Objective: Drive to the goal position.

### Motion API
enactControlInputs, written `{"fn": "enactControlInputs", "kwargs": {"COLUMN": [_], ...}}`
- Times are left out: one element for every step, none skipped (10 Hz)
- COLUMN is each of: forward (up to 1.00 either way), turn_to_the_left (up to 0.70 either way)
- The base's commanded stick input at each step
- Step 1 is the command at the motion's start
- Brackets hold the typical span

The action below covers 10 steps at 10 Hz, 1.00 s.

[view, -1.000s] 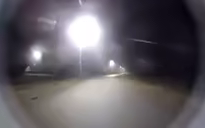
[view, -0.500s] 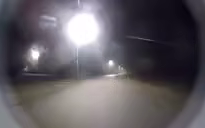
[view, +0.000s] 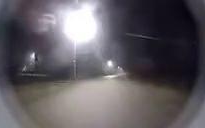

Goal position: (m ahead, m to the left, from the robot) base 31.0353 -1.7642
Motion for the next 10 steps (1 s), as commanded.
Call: {"fn": "enactControlInputs", "kwargs": {"forward": [1.0, 1.0, 1.0, 1.0, 1.0, 1.0, 1.0, 1.0, 1.0, 1.0], "turn_to_the_left": [0.04, 0.06, 0.1, 0.12, 0.11, 0.08, 0.08, 0.08, 0.07, 0.08]}}
